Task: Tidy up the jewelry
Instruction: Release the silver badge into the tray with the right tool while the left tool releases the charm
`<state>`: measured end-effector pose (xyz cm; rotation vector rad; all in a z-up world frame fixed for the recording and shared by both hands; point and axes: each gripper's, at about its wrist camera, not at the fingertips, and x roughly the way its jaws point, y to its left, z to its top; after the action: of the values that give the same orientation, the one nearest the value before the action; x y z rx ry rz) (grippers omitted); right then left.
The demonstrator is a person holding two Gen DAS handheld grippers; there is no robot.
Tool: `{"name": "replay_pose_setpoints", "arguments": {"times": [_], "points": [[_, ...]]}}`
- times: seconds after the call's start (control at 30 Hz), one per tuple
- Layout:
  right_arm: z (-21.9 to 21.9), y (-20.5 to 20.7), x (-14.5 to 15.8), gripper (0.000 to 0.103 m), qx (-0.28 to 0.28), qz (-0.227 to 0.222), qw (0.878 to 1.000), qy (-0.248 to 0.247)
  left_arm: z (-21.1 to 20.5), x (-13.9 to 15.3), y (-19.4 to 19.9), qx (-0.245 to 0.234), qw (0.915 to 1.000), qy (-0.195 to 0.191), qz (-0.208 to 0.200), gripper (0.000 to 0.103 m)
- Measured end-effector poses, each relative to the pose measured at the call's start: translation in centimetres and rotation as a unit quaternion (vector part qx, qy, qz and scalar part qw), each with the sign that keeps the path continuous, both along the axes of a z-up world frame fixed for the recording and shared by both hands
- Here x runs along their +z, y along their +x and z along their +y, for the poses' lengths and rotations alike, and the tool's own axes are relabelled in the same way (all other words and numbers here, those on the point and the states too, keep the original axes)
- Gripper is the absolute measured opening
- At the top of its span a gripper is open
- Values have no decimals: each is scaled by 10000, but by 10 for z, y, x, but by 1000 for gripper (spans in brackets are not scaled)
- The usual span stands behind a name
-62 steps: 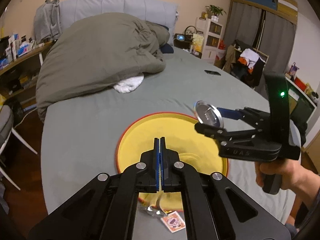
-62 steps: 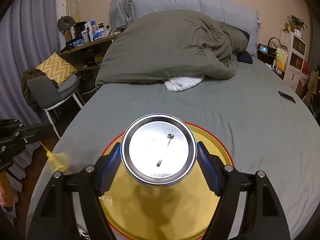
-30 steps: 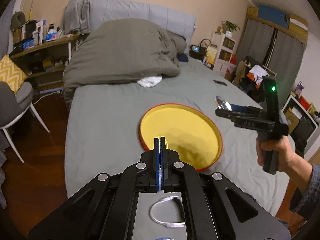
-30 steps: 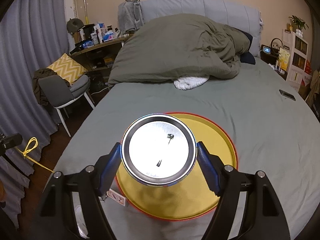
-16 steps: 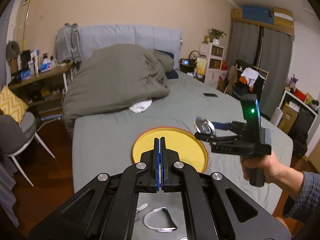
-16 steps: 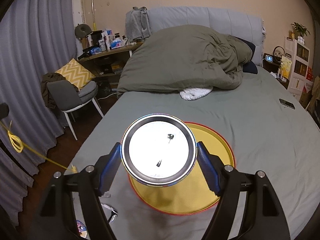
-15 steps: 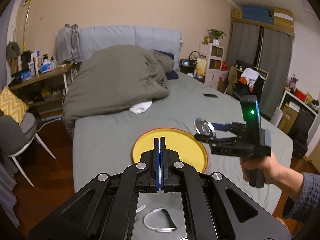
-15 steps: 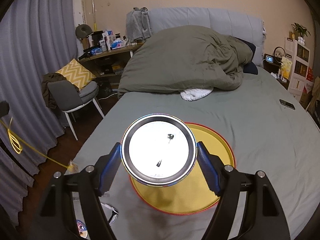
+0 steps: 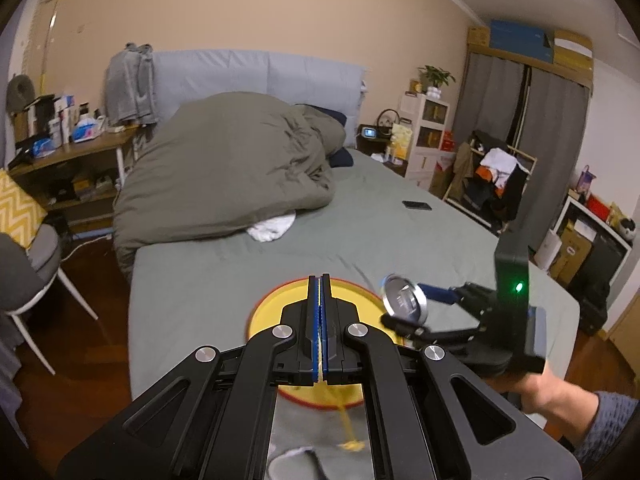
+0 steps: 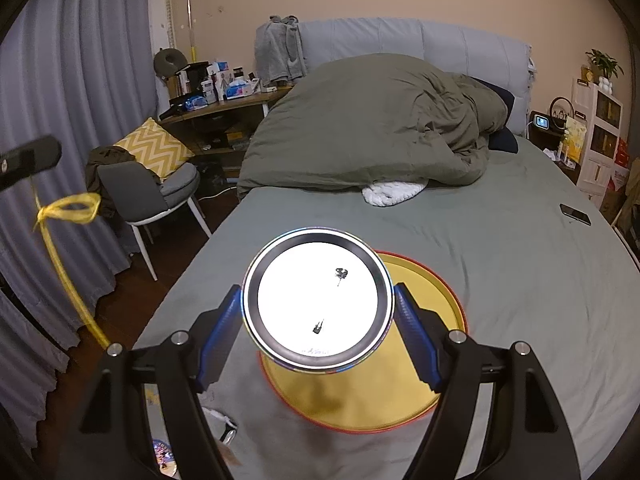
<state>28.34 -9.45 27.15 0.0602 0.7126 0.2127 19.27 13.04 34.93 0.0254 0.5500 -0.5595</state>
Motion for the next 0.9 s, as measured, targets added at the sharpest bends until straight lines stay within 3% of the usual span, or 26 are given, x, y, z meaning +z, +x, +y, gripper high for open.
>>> {"name": "replay_pose_setpoints", "arguments": {"times": [0.23,0.47,0.73,0.9], "points": [[-7,37,-17,70,-104,97,9999,-19,-51,-1,50,-248,9997,14,-41,0],[-6,99,-36,70,-138,212,9996,-158,-73,-35,115,-251,9996,80,88,0],[6,158,-99,70,-156,700,9965,-428,-60,-113,182,-30,9981,64,616,0],[5,178,-151,70,-222,1181,9919,-410,-60,-187,210,41,9936,275,1098,0]]}}
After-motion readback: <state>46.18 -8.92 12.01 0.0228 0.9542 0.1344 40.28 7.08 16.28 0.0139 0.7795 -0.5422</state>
